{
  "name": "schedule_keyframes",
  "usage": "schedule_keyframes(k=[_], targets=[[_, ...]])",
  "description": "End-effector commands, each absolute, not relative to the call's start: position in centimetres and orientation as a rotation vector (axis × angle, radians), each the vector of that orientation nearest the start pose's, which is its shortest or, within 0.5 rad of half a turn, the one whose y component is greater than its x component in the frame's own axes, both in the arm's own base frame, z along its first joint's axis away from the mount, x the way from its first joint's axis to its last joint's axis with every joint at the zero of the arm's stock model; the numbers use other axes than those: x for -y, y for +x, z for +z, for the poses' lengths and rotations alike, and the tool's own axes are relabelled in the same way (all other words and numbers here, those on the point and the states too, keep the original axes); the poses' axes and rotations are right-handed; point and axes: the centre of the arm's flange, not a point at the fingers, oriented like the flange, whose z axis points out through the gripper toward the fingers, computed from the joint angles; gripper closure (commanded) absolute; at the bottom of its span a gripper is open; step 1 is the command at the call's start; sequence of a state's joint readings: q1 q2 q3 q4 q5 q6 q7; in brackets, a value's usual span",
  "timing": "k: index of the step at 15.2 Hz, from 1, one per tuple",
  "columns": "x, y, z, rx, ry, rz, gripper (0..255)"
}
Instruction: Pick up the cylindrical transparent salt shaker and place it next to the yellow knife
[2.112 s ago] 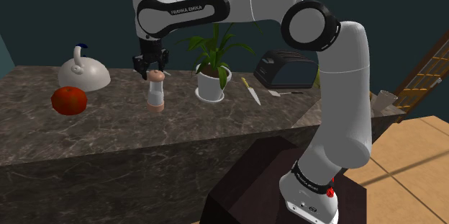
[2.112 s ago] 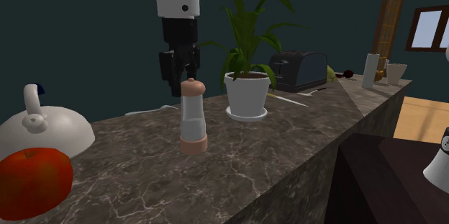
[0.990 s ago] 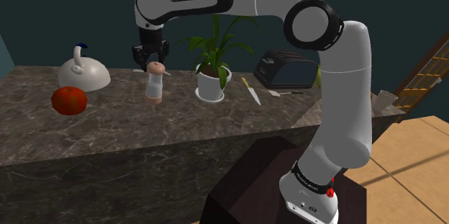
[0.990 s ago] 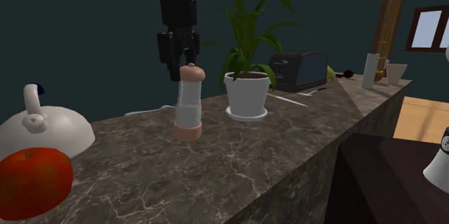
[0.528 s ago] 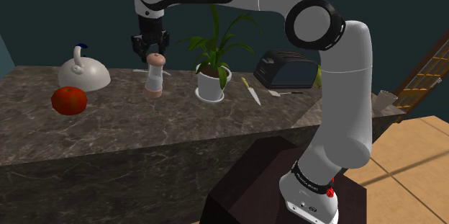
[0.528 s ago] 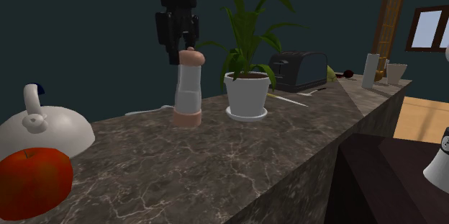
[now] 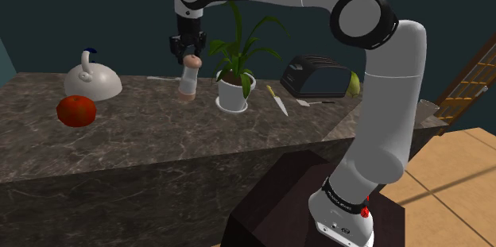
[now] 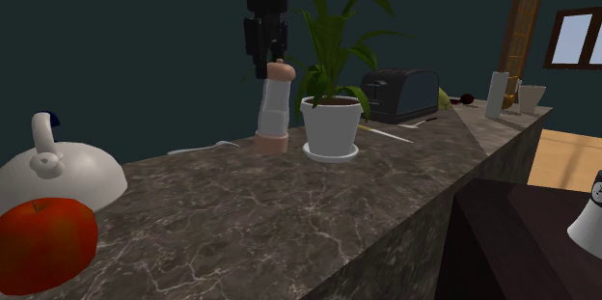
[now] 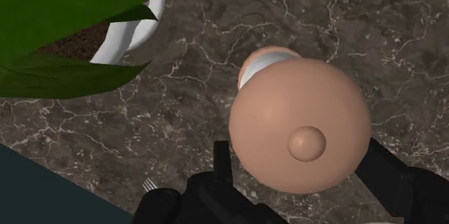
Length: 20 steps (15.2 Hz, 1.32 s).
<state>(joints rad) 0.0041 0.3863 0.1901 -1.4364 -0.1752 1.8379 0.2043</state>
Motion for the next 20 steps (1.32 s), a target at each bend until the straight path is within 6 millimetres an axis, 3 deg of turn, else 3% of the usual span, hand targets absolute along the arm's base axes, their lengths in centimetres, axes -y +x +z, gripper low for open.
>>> schedule_keyframes(k=[1, 17, 18, 19, 20], targets=[[-7.0, 67.0, 47.8, 0.034, -3.232, -0.068, 255], [13.9, 64.7, 47.9, 0.034, -3.232, -0.068, 255], [12.7, 65.0, 47.9, 0.032, -3.232, -0.068, 255], [12.7, 65.0, 47.9, 0.032, -3.232, -0.068, 0], [11.1, 65.0, 47.6, 0.065, -3.248, -0.068, 0]])
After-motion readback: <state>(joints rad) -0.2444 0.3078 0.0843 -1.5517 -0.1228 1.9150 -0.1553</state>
